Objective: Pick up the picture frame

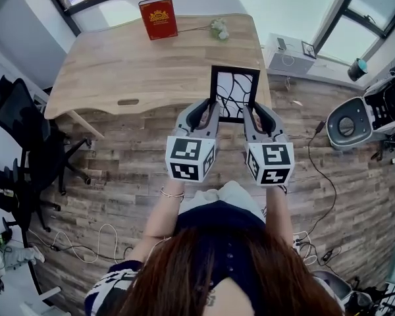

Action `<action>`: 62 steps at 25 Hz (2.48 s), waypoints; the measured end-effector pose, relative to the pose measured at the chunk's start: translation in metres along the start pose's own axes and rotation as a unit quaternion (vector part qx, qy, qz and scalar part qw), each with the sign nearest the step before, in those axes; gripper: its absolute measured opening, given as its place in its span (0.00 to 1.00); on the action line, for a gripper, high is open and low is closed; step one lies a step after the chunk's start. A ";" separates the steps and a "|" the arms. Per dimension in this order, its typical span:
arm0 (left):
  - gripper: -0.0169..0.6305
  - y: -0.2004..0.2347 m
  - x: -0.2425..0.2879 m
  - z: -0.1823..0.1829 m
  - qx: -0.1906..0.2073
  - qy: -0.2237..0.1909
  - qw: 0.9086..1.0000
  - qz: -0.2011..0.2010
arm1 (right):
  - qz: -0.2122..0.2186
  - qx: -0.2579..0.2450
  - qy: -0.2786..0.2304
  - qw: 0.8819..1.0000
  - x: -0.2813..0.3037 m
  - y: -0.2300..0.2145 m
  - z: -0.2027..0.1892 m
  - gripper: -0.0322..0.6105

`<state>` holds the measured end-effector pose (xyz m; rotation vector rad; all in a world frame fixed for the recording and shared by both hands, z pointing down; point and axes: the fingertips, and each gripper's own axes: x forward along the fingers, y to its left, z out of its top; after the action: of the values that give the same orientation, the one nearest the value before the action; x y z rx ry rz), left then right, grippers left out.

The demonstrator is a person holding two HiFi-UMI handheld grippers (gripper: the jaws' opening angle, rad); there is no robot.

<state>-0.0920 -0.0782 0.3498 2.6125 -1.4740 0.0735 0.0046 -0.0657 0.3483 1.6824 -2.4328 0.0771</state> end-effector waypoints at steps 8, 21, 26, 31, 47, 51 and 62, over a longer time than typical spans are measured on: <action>0.16 -0.001 -0.004 0.012 0.007 -0.011 1.000 0.000 | 0.000 -0.002 -0.014 1.000 -0.004 0.001 0.011 0.18; 0.16 -0.021 -0.013 0.025 0.012 -0.020 1.000 0.003 | 0.003 -0.003 -0.030 1.000 -0.025 -0.005 0.022 0.18; 0.16 -0.034 -0.019 0.031 0.013 -0.027 1.000 0.007 | 0.008 -0.005 -0.036 0.999 -0.038 -0.010 0.027 0.18; 0.16 -0.044 -0.024 0.035 0.013 -0.031 0.999 0.012 | 0.013 -0.008 -0.042 0.999 -0.049 -0.013 0.031 0.18; 0.16 -0.072 -0.039 0.050 0.015 -0.047 0.998 0.025 | 0.022 -0.017 -0.055 0.998 -0.079 -0.021 0.043 0.18; 0.16 -0.080 -0.043 0.052 0.017 -0.051 0.998 0.023 | 0.020 -0.017 -0.060 0.998 -0.088 -0.023 0.044 0.18; 0.16 -0.097 -0.055 0.053 0.017 -0.053 0.998 0.029 | 0.023 -0.021 -0.063 0.998 -0.109 -0.025 0.045 0.18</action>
<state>-0.0388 0.0101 0.2819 2.6368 -1.5976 -0.0347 0.0596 0.0190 0.2830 1.6613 -2.5453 -0.0744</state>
